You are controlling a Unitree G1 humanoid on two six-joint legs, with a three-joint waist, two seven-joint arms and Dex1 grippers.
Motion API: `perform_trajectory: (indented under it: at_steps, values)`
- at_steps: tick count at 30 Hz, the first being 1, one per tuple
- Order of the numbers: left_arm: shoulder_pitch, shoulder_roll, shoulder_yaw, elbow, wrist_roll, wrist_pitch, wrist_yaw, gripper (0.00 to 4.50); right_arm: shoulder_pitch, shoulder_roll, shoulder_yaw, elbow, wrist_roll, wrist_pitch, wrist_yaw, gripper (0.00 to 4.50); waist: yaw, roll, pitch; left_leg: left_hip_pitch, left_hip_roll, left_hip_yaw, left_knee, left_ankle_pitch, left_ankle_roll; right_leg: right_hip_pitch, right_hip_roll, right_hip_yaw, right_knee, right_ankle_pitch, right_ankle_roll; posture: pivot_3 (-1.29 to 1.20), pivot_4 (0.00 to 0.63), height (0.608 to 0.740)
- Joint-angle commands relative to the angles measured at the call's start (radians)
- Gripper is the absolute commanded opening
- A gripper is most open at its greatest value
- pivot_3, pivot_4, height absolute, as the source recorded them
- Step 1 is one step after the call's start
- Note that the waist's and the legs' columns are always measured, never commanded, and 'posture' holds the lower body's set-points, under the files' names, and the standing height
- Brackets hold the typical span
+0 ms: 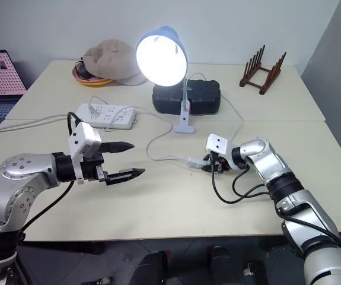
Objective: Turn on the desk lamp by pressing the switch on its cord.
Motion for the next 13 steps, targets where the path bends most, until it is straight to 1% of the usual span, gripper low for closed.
perform_trajectory:
  at_steps: [1, 2, 3, 5, 7, 8, 9, 12, 13]
  values:
    - [-0.027, 0.02, -0.007, 0.033, 0.042, -0.051, -0.005, 4.5, 0.046, -0.078, -0.108, -0.196, 0.086, 0.1, 0.058, 2.75, 0.004, 0.0, 0.0, 0.0, 0.0, 0.0, 0.0, 0.0, 0.0, 0.0, 0.0, 0.0, 0.0, 0.0, 0.0, 0.0, 0.15, 0.74]
    - [-0.034, 0.02, -0.011, 0.04, 0.041, -0.047, -0.01, 4.5, 0.063, -0.098, -0.127, -0.247, 0.104, 0.134, 0.065, 2.87, 0.005, 0.0, 0.0, 0.0, 0.0, 0.0, 0.0, 0.0, 0.0, 0.0, 0.0, 0.0, 0.0, 0.0, 0.0, 0.0, 0.15, 0.74]
    - [-0.042, 0.019, -0.014, 0.048, 0.04, -0.046, -0.015, 4.5, 0.084, -0.122, -0.148, -0.302, 0.123, 0.167, 0.071, 3.19, 0.005, 0.0, 0.0, 0.0, 0.0, 0.0, 0.0, 0.0, 0.0, 0.0, 0.0, 0.0, 0.0, 0.0, 0.0, 0.0, 0.15, 0.74]
    - [-0.061, 0.03, -0.031, 0.068, 0.056, -0.054, -0.031, 4.5, 0.148, -0.182, -0.221, -0.441, 0.182, 0.246, 0.07, 3.66, 0.008, 0.0, 0.0, 0.0, 0.0, 0.0, 0.0, 0.0, 0.0, 0.0, 0.0, 0.0, 0.0, 0.0, 0.0, 0.0, 0.15, 0.74]
    - [-0.075, 0.04, -0.039, 0.09, 0.069, -0.068, -0.049, 4.5, 0.207, -0.215, -0.287, -0.55, 0.239, 0.312, 0.055, 4.21, 0.011, 0.0, 0.0, 0.0, 0.0, 0.0, 0.0, 0.0, 0.0, 0.0, 0.0, 0.0, 0.0, 0.0, 0.0, 0.0, 0.15, 0.74]
    - [-0.083, 0.047, -0.042, 0.107, 0.076, -0.079, -0.063, 4.5, 0.237, -0.225, -0.327, -0.604, 0.279, 0.359, 0.042, 4.39, 0.012, 0.0, 0.0, 0.0, 0.0, 0.0, 0.0, 0.0, 0.0, 0.0, 0.0, 0.0, 0.0, 0.0, 0.0, 0.0, 0.15, 0.74]
    - [-0.091, 0.053, -0.047, 0.123, 0.084, -0.091, -0.075, 4.5, 0.266, -0.239, -0.361, -0.65, 0.314, 0.397, 0.035, 4.49, 0.012, 0.0, 0.0, 0.0, 0.0, 0.0, 0.0, 0.0, 0.0, 0.0, 0.0, 0.0, 0.0, 0.0, 0.0, 0.0, 0.15, 0.74]
    - [-0.111, 0.061, -0.058, 0.168, 0.101, -0.115, -0.102, 4.5, 0.331, -0.273, -0.408, -0.738, 0.348, 0.441, 0.015, 4.49, 0.009, 0.0, 0.0, 0.0, 0.0, 0.0, 0.0, 0.0, 0.0, 0.0, 0.0, 0.0, 0.0, -0.001, -0.002, 0.0, 0.15, 0.74]
    - [-0.119, 0.062, -0.067, 0.184, 0.115, -0.133, -0.11, 4.5, 0.352, -0.272, -0.422, -0.762, 0.358, 0.456, -0.006, 4.49, 0.009, 0.0, 0.0, 0.001, 0.0, 0.0, 0.0, 0.0, 0.0, 0.0, 0.0, 0.0, 0.0, -0.003, -0.005, 0.0, 0.15, 0.74]
